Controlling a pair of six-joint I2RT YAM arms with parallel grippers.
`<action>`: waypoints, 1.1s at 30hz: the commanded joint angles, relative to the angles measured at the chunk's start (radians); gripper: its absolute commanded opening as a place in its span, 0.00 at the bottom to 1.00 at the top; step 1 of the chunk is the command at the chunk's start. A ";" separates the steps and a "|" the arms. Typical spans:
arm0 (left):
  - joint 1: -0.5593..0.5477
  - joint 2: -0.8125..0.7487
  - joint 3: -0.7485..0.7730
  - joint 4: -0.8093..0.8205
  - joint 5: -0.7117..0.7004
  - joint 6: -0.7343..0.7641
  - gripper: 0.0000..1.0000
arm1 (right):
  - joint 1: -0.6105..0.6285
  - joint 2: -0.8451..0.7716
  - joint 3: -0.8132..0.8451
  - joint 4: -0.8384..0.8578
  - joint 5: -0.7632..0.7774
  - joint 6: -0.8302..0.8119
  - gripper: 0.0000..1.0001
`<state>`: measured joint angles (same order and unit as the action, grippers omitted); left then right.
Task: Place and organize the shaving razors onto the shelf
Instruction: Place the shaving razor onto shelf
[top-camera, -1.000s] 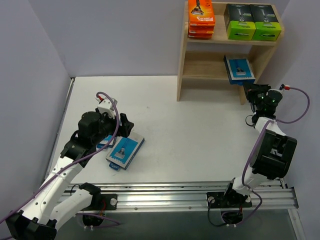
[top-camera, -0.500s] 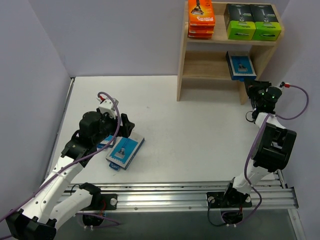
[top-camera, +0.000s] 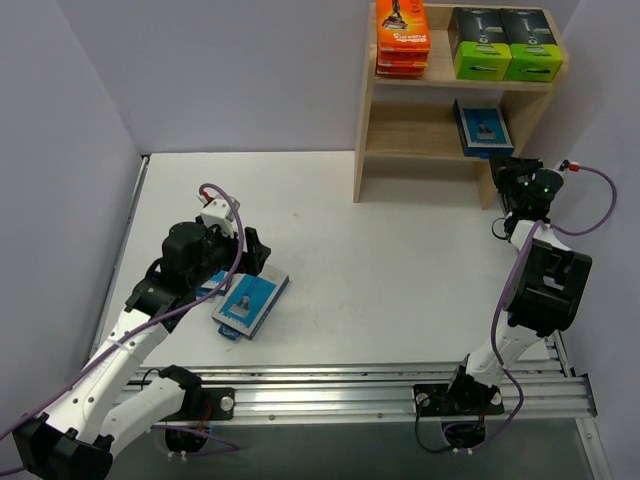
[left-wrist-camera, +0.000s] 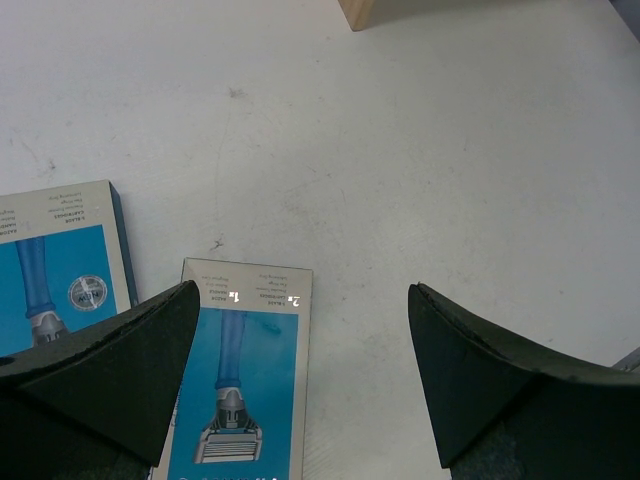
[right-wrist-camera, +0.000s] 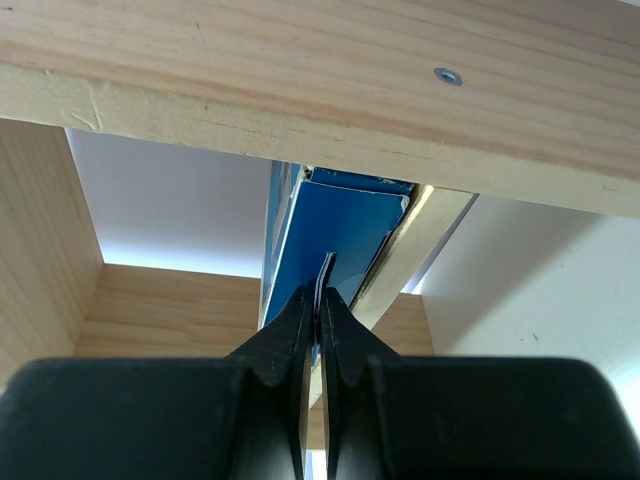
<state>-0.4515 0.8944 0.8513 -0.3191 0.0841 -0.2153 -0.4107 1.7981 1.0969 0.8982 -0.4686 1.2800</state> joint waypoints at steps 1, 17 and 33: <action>-0.006 0.000 0.048 -0.001 -0.004 0.016 0.94 | 0.006 0.003 0.049 0.057 -0.004 -0.005 0.00; -0.006 0.001 0.048 -0.003 -0.003 0.016 0.94 | 0.000 -0.009 0.017 0.071 0.024 -0.011 0.00; -0.006 0.000 0.046 -0.005 -0.006 0.016 0.94 | -0.005 -0.011 -0.012 0.114 0.031 0.019 0.02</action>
<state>-0.4515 0.8963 0.8516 -0.3191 0.0837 -0.2127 -0.4110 1.7992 1.0840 0.9298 -0.4549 1.2907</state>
